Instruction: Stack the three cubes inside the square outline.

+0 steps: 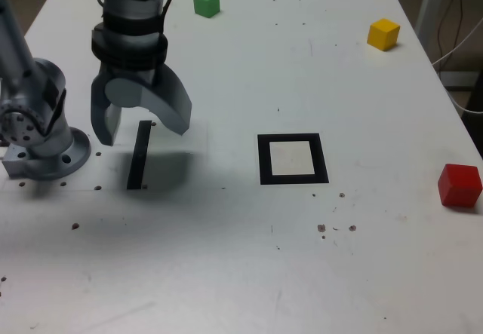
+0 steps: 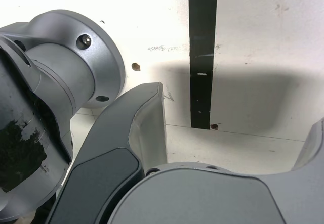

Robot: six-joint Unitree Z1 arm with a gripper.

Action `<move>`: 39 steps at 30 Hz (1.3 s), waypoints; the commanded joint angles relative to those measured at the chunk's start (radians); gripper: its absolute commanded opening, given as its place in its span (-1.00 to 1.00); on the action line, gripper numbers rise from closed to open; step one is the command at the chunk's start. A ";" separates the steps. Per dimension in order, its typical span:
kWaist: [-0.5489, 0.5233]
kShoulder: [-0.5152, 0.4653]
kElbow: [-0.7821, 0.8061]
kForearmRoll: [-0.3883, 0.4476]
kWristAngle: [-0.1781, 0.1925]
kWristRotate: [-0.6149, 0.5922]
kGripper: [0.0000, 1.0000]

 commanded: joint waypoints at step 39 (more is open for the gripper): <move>-0.042 0.242 -0.504 0.181 0.067 0.005 0.93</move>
